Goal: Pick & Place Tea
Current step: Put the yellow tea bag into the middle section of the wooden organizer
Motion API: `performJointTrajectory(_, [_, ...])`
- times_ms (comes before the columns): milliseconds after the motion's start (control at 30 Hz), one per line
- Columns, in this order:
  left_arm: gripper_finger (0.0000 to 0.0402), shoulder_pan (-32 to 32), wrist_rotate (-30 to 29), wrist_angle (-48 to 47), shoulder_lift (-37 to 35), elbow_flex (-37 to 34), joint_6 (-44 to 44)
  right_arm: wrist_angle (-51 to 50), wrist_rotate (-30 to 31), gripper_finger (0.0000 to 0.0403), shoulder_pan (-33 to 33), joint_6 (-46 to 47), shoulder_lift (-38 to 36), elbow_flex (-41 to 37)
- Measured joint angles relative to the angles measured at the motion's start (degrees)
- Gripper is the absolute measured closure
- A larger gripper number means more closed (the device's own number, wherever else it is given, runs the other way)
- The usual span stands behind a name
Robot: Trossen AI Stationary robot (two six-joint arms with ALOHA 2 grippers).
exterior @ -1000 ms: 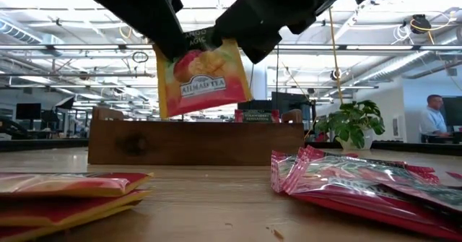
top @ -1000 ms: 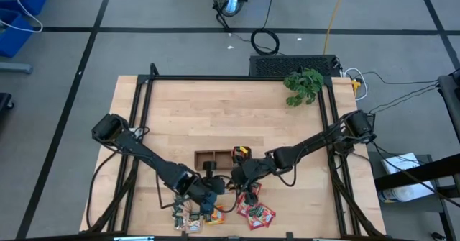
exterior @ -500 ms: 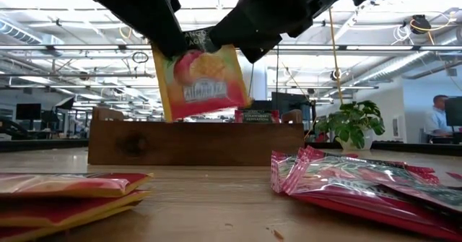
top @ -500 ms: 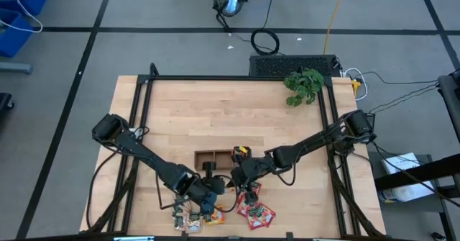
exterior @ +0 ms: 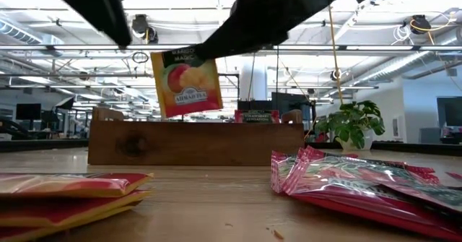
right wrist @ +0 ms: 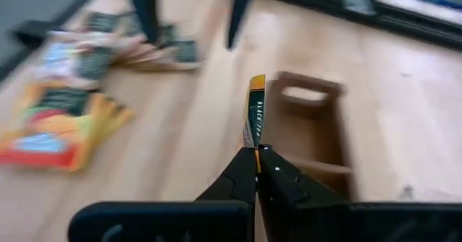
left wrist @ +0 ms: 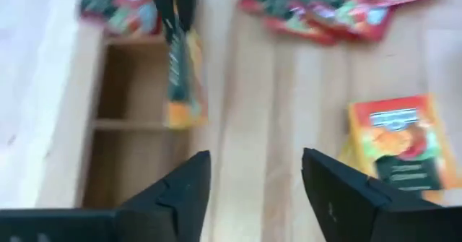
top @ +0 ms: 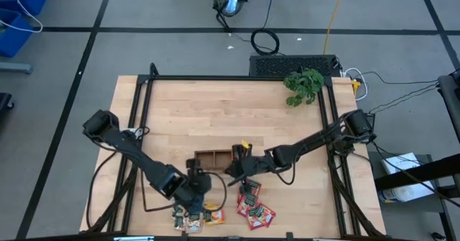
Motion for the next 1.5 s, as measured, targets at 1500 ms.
performJointTrajectory(1500, [0.0167,-7.59,-10.56,-6.15,0.13,-0.02,-8.85,7.79,-1.2,0.0403,-7.77,5.35,-3.43,-10.67])
